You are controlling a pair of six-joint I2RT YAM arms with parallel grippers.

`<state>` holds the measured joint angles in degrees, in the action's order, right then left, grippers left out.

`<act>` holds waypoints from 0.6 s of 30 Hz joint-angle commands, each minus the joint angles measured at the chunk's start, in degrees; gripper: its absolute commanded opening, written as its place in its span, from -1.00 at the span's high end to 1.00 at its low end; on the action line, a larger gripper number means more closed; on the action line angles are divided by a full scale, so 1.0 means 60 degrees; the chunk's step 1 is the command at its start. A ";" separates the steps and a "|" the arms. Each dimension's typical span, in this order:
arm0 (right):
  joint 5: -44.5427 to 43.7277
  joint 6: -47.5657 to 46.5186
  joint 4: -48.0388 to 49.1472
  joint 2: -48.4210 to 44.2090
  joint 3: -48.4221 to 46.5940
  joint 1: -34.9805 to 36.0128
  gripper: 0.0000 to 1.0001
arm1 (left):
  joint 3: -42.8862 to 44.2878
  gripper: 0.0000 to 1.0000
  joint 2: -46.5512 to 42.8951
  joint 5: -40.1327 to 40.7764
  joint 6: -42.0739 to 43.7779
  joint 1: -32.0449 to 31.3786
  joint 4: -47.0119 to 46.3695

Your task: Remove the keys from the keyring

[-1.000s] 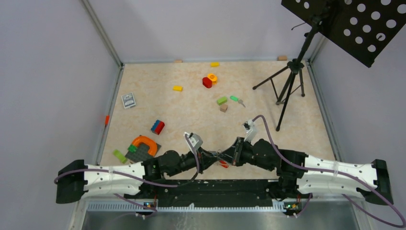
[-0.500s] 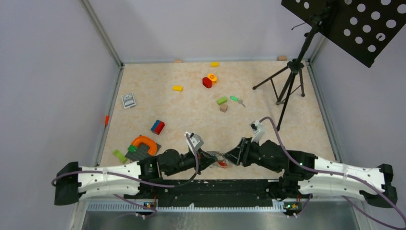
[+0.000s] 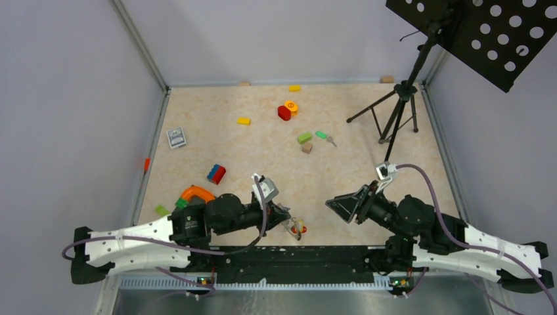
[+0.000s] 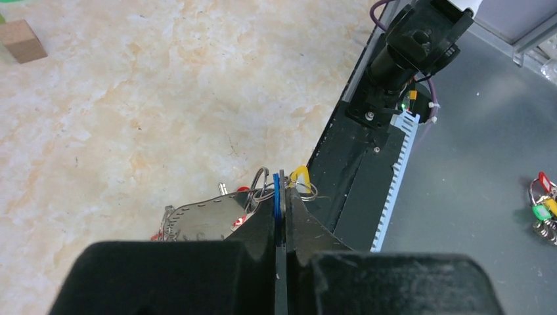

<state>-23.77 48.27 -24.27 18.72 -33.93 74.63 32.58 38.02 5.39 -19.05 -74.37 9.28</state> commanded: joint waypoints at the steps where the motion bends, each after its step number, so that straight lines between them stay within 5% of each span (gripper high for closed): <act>1: -0.0131 -0.0943 0.1127 0.0269 0.0331 0.0080 0.00 | 0.1478 1.00 0.0553 -0.0622 0.0674 0.0017 0.0943; 10: -0.0065 -0.2299 0.1798 0.1222 0.0413 0.0086 0.04 | 0.5708 1.00 0.3646 -0.1714 0.1136 0.0017 0.5403; 18: 0.0973 -0.3090 0.3473 0.1188 0.1491 0.0073 0.05 | 0.7039 1.00 0.4314 -0.2914 0.0829 0.0016 0.7320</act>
<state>-22.02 34.02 -11.62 25.96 -27.49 74.63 70.94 63.90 -7.18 -13.58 -74.37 46.06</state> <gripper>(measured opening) 0.476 0.029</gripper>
